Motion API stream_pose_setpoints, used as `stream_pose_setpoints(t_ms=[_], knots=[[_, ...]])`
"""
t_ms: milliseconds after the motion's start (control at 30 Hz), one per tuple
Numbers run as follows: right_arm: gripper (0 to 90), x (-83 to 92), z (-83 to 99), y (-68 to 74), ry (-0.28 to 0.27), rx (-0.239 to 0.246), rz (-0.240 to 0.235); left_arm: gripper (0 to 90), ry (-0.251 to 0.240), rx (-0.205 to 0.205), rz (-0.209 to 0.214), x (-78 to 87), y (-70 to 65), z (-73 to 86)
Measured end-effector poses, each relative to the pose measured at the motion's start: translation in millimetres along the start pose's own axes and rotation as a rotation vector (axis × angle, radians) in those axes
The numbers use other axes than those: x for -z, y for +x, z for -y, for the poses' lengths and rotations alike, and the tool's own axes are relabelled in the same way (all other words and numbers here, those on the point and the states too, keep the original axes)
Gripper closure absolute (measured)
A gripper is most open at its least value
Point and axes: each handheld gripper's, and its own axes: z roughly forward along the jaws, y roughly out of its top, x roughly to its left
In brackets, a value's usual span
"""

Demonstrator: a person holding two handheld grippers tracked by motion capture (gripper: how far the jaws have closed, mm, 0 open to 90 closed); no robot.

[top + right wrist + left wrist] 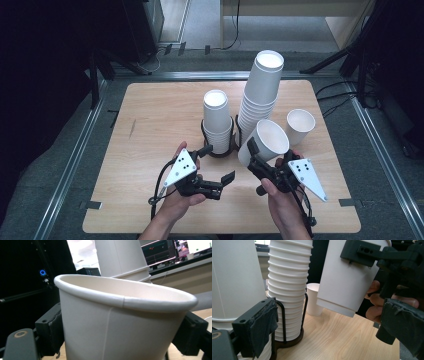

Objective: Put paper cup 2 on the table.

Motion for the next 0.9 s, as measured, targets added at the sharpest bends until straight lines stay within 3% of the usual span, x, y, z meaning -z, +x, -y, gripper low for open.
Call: stream_pose_setpoints(t_ms=[433, 767, 900], knots=[[13.9, 1.7, 1.6, -14.8, 0.010, 0.066, 0.036, 1.9, 0.004, 0.004, 0.004, -0.2, 0.6, 0.8], [13.9, 3.8, 6.2, -27.6, 0.023, 0.155, 0.067, 1.9, 0.015, 0.007, 0.004, -2.2, 1.5, 3.4], [13.9, 4.7, 8.1, -35.3, 0.028, 0.145, 0.072, 1.9, 0.021, 0.007, 0.004, -3.4, 1.8, 4.7]])
